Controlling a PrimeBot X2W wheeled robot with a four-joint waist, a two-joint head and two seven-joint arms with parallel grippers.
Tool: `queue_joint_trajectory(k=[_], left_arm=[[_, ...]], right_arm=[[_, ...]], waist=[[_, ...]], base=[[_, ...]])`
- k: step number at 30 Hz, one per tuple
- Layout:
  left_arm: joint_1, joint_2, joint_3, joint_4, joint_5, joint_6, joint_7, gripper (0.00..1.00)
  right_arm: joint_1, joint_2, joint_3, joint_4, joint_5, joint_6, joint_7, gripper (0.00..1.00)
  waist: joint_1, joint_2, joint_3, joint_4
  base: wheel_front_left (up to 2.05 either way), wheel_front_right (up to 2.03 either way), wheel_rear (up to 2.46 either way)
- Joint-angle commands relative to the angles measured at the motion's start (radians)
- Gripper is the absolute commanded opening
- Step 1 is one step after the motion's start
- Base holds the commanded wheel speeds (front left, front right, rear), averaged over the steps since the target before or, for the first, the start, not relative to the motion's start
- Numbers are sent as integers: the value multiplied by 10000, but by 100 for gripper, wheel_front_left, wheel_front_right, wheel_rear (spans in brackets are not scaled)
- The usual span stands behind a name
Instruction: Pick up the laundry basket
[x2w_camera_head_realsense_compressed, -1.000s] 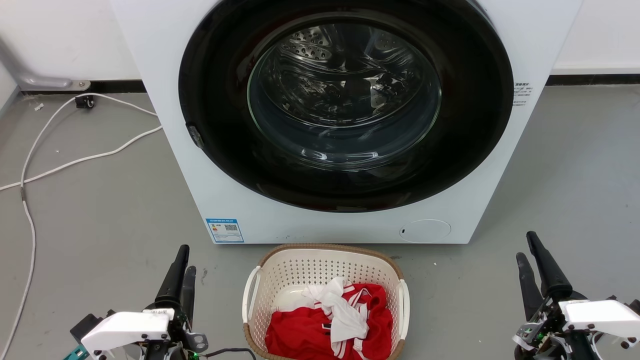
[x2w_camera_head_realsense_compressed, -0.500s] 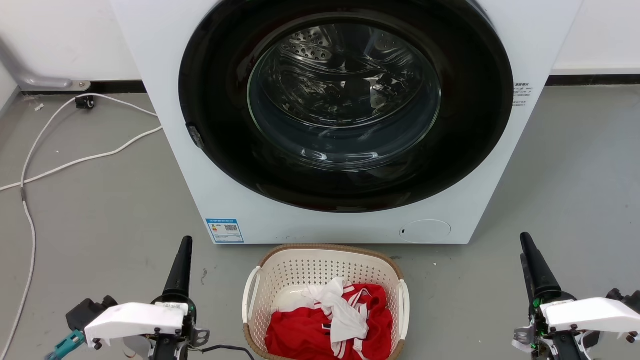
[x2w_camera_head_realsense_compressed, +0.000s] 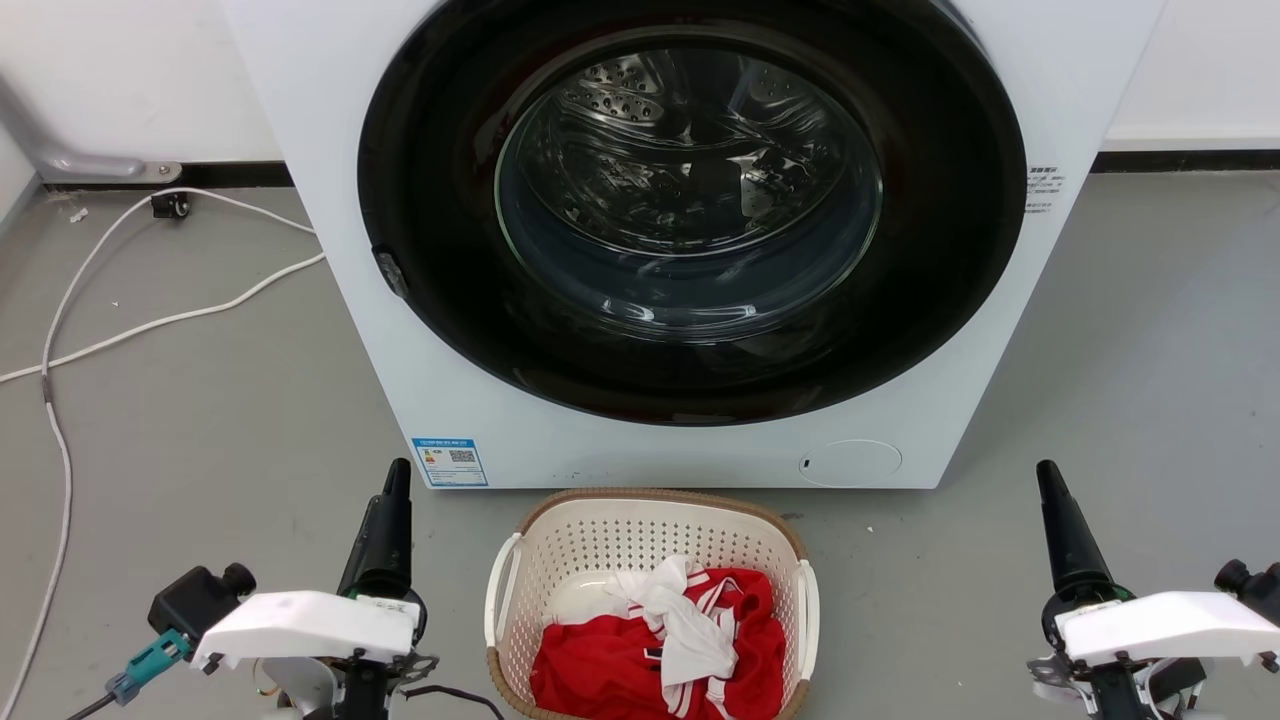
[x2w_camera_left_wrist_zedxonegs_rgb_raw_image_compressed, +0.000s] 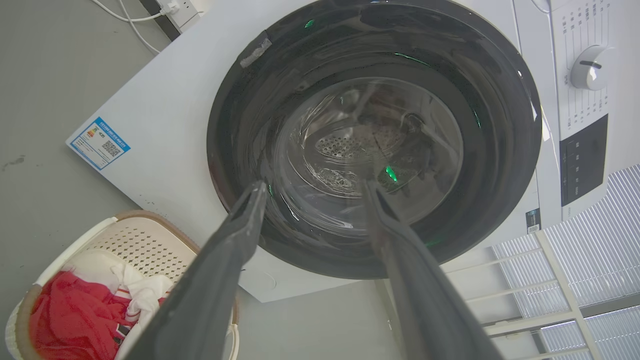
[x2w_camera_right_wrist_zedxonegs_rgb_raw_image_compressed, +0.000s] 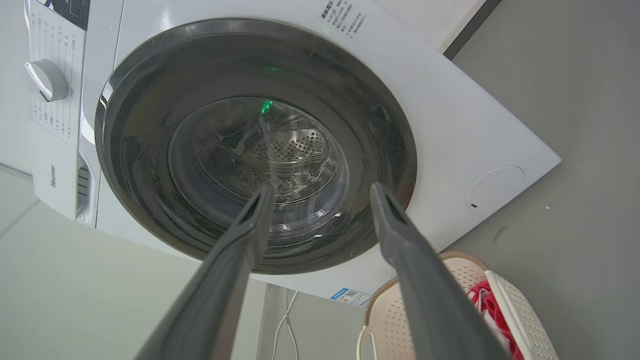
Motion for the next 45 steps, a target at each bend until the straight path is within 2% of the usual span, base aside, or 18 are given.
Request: queue_joint_trajectory(k=[1, 19, 45], left_arm=[[-269, 32, -87, -209, 510, 52, -109, 100], [-346, 26, -617, -419, 4195, 740, -667, 100], [-436, 16, -921, -266, 7307, 1158, -1327, 100]], right_arm=[[-69, -11, 46, -179, -461, 1, -113, 100], [-6, -1, 39, -502, -4523, 2, -676, 100], [126, 16, 160, -377, -7687, 2, -1343, 100]], waist=[[0, 0, 3, -5], [0, 0, 1, -17], [0, 0, 12, -7]], base=[[0, 0, 0], [0, 0, 0], [0, 0, 0]])
